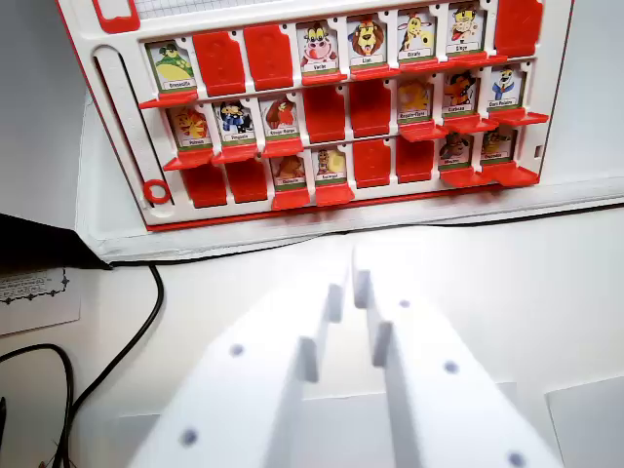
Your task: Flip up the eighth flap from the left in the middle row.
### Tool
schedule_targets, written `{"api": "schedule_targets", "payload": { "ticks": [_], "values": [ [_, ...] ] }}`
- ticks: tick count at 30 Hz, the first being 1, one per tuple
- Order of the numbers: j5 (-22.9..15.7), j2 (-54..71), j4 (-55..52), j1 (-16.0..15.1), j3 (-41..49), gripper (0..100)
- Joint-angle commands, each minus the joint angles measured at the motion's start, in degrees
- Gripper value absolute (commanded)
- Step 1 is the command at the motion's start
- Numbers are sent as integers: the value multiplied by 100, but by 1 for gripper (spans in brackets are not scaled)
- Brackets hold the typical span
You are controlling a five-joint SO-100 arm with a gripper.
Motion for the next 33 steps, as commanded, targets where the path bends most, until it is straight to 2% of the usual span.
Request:
{"api": "schedule_targets", "payload": {
  "ticks": [1, 8, 18, 24, 33],
  "values": [
    [44, -18, -158, -18, -167, 0],
    [35, -35, -158, -44, -202, 0],
    [0, -26, -158, 88, -193, 0],
    [-211, -202, -466, 439, -123, 0],
    [-466, -791, -1107, 1204, 88, 0]
  ]
}}
